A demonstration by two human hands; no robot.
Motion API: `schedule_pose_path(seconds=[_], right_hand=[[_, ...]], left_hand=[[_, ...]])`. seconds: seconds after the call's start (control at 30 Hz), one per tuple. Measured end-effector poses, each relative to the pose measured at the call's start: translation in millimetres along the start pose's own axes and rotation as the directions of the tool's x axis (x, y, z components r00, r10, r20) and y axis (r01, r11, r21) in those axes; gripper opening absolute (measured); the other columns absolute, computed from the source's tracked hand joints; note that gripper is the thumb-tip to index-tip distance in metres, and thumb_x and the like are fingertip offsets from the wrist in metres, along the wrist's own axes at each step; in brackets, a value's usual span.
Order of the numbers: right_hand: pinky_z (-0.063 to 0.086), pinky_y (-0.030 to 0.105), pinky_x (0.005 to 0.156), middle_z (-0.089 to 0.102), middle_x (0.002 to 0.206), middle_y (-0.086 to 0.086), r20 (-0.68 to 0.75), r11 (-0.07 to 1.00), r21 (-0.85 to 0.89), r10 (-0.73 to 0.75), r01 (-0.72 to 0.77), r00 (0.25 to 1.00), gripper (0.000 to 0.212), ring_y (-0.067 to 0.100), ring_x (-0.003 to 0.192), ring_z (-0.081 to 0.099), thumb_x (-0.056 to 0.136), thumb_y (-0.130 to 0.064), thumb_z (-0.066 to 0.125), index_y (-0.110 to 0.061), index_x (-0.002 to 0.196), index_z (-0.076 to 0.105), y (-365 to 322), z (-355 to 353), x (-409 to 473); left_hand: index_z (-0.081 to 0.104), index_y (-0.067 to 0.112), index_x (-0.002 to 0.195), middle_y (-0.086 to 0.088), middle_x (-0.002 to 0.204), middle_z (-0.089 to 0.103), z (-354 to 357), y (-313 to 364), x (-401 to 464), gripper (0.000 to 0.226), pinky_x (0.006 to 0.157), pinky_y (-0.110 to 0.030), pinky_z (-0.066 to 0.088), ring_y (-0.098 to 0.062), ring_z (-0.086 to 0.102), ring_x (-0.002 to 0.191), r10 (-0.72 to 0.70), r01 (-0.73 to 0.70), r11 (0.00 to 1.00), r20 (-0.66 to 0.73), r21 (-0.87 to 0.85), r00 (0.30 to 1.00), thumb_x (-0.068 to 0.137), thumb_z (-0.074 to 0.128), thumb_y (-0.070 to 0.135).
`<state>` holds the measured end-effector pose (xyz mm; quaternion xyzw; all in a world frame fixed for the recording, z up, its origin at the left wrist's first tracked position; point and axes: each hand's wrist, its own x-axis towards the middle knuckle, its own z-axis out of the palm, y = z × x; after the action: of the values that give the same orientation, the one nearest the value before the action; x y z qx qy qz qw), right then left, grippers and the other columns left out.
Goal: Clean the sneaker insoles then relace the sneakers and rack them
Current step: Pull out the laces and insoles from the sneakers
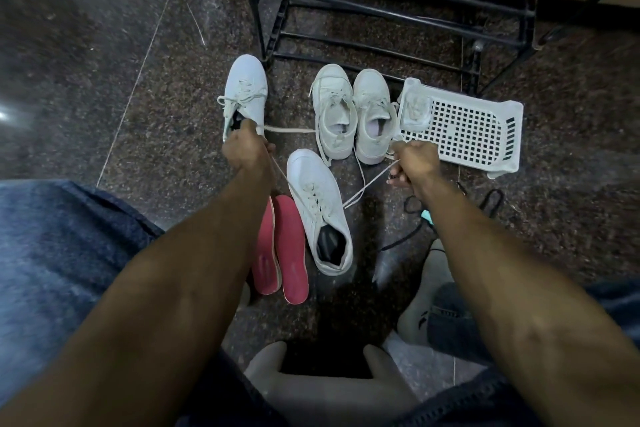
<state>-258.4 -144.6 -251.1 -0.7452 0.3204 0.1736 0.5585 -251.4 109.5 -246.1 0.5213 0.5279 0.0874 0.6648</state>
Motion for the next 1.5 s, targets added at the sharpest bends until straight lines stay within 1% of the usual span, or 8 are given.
schedule_pose_path(seconds=[0.23,0.4,0.57,0.7,0.8,1.2,1.33,1.5], right_hand=[[0.051,0.030,0.059,0.070,0.079,0.008,0.176,0.869,-0.479,-0.047,0.127,0.983,0.022,0.020,0.058,0.064,0.091,-0.028,0.063,-0.010,0.102,0.060,40,36,-14],[0.052,0.044,0.086,0.065,0.112,0.007,0.359,0.663,-0.694,-0.021,0.282,0.933,0.061,0.030,0.096,0.063,0.076,-0.047,0.072,-0.027,0.123,0.039,82,66,-46],[0.044,0.036,0.076,0.064,0.112,0.010,0.345,0.474,-0.791,-0.177,0.387,0.922,0.046,0.033,0.099,0.062,0.087,-0.042,0.065,-0.020,0.118,0.039,98,76,-61],[0.044,0.038,0.077,0.064,0.111,0.019,0.378,0.380,-0.819,-0.204,0.429,0.903,0.033,0.037,0.102,0.061,0.091,-0.030,0.056,-0.015,0.119,0.047,91,78,-54],[0.046,0.039,0.082,0.062,0.113,0.020,0.394,0.399,-0.805,-0.194,0.439,0.898,0.028,0.039,0.105,0.059,0.089,-0.023,0.053,-0.015,0.116,0.054,87,77,-50],[0.049,0.035,0.081,0.066,0.105,0.011,0.269,0.560,-0.774,-0.133,0.296,0.954,0.014,0.034,0.097,0.061,0.085,-0.019,0.062,-0.021,0.097,0.057,81,57,-36],[0.048,0.036,0.081,0.068,0.103,0.011,0.216,0.544,-0.788,-0.193,0.288,0.957,0.012,0.034,0.097,0.063,0.089,-0.023,0.060,-0.018,0.100,0.058,86,64,-44],[0.048,0.037,0.082,0.066,0.110,0.012,0.219,0.593,-0.769,-0.108,0.239,0.970,0.028,0.035,0.102,0.062,0.087,-0.029,0.059,-0.021,0.113,0.055,96,67,-48]], left_hand=[[0.057,0.004,0.073,-0.009,0.060,0.057,-2,-29,-6,0.019,0.051,-0.029,0.041,-0.022,0.053,0.055,0.152,-0.204,0.940,0.199,0.274,0.968,0.081,0.058,0.021],[0.055,0.003,0.117,-0.015,0.112,0.063,-32,-83,-12,0.051,0.087,-0.039,0.050,-0.033,0.060,0.104,0.073,-0.371,0.527,0.395,0.764,0.916,0.073,0.063,0.028],[0.048,0.019,0.108,-0.006,0.105,0.062,-50,-122,-39,0.035,0.079,-0.030,0.046,-0.026,0.060,0.095,-0.148,-0.461,0.373,0.542,0.805,0.827,0.078,0.065,0.020],[0.045,0.020,0.108,-0.005,0.101,0.063,-46,-126,-46,0.035,0.077,-0.036,0.050,-0.029,0.062,0.091,-0.050,-0.563,0.190,0.581,0.804,0.813,0.079,0.064,0.027],[0.044,0.017,0.111,-0.009,0.102,0.064,-43,-124,-44,0.036,0.077,-0.041,0.051,-0.034,0.063,0.093,-0.011,-0.617,0.064,0.619,0.784,0.785,0.083,0.061,0.030],[0.043,0.007,0.127,-0.010,0.109,0.063,-61,-129,-22,0.043,0.076,-0.037,0.045,-0.033,0.060,0.099,0.002,-0.575,0.083,0.577,0.814,0.817,0.086,0.051,0.018],[0.057,0.011,0.090,-0.009,0.102,0.053,-65,-128,-26,0.010,0.070,-0.039,0.048,-0.031,0.056,0.088,0.085,-0.745,0.011,0.742,0.667,0.665,0.080,0.055,0.009],[0.068,0.022,0.106,-0.004,0.136,0.044,-55,-137,-44,0.028,0.095,-0.042,0.035,-0.028,0.038,0.129,0.068,-0.838,-0.301,0.887,0.455,0.457,0.078,0.062,0.023]])
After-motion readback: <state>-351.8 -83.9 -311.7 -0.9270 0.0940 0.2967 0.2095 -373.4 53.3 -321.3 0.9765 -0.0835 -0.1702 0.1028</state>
